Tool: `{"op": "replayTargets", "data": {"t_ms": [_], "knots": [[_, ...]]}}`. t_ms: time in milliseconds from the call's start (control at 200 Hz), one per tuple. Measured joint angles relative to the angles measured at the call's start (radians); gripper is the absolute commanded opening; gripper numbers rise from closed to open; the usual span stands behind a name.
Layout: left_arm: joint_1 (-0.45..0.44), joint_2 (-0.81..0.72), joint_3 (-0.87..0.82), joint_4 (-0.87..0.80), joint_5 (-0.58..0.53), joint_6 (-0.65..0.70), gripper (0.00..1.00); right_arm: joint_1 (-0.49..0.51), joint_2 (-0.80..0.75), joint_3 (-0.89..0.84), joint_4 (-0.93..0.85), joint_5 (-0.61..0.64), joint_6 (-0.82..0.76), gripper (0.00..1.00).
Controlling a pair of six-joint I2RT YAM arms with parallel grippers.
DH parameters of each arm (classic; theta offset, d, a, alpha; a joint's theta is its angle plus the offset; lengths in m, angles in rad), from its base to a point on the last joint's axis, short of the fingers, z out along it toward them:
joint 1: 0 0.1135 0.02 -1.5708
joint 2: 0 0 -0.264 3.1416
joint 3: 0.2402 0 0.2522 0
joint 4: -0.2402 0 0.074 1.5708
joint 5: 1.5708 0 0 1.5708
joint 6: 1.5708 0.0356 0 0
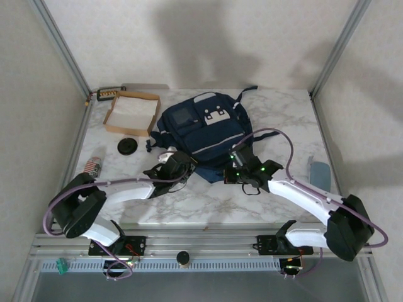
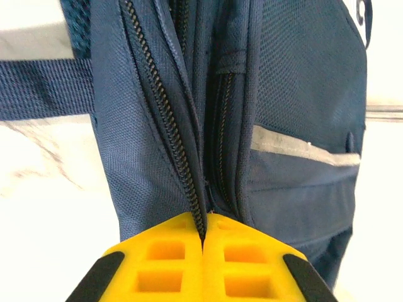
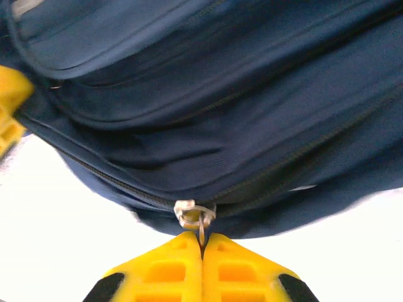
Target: Pack the student bag
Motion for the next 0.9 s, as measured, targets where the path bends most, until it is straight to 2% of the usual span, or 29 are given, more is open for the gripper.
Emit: {"op": "replayTargets", "data": {"t_ms": [90,240,340,361,426,461,596,681,791,901], "knots": [[0.083,-0.062,-0.042,-0.048,0.011,0.081,0.0,-0.042,-0.011,-0.001,-0.028,0.003,-0.024,0.0],[0.297,-0.119,-0.058,-0.134,0.021,0.253,0.0,-0.064,0.013,0.0,-0.07,0.009,-0.07,0.0],[0.373,-0.134,-0.058,-0.158,0.048,0.337,0.02,-0.054,0.043,0.0,-0.045,-0.039,-0.089,0.0],[0.378,-0.135,-0.058,-0.161,0.052,0.349,0.08,-0.052,0.049,0.0,-0.037,-0.049,-0.092,0.0],[0.382,-0.138,-0.058,-0.166,0.079,0.378,0.43,-0.031,0.076,0.005,-0.004,-0.08,-0.097,0.0],[0.382,-0.143,-0.058,-0.167,0.095,0.391,0.52,-0.017,0.09,0.008,0.014,-0.097,-0.101,0.0],[0.382,-0.219,-0.066,-0.173,0.126,0.39,0.57,0.018,0.118,0.015,0.08,-0.15,-0.124,0.0],[0.376,-0.32,-0.114,-0.166,0.14,0.353,0.59,0.053,0.119,0.016,0.13,-0.182,-0.135,0.17],[0.342,-0.421,-0.197,-0.163,0.153,0.282,0.6,0.117,0.126,0.016,0.221,-0.235,-0.129,0.22],[0.278,-0.439,-0.247,-0.164,0.167,0.206,0.6,0.156,0.158,0.016,0.319,-0.267,-0.115,0.31]]}}
